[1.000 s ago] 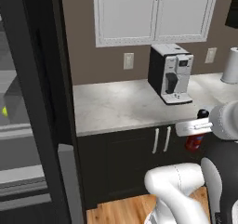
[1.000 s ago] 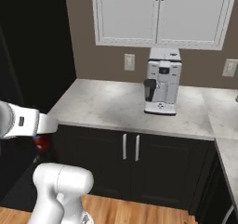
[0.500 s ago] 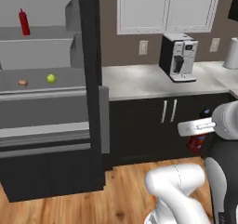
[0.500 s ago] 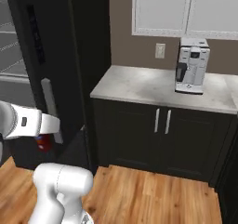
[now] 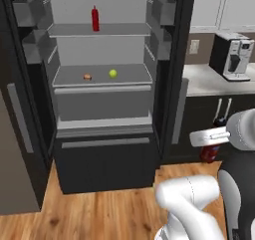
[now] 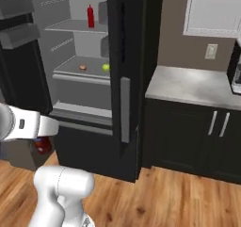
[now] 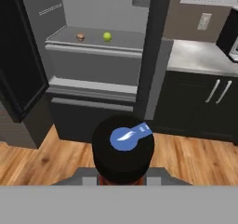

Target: Place the ketchup and condiment bottle from the counter to the top shelf of the fridge. If the existing items in the fridge are on the top shelf, move them to other shelves.

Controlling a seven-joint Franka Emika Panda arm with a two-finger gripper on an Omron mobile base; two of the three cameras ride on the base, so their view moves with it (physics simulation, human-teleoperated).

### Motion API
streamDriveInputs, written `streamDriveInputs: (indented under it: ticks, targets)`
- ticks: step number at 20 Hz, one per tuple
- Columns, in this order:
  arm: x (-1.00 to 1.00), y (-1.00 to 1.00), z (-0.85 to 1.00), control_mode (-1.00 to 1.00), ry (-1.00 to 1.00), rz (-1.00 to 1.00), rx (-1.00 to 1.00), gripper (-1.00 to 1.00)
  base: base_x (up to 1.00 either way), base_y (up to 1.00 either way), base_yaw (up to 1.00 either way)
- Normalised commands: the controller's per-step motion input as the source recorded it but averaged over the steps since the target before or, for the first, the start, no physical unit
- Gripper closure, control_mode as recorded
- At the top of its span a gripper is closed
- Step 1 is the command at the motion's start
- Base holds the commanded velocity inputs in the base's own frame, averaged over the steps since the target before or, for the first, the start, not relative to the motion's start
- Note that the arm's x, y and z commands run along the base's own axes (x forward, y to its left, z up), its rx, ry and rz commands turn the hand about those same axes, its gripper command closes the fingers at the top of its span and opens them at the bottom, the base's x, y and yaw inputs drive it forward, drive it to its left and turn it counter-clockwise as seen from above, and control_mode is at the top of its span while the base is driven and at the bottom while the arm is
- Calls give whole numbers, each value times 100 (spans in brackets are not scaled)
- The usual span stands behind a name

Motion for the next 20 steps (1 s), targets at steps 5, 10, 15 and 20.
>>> streamDriveInputs:
  ticks: [5,10,15,20]
  targets:
    - [0,0,0,100,0,0,0,100,42,98,1]
    - [0,0,0,100,0,0,0,100,80,41,-5]
    - [0,0,0,100,0,0,0,100,74,0,-10]
    - [0,0,0,100,0,0,0,100,63,5,-2]
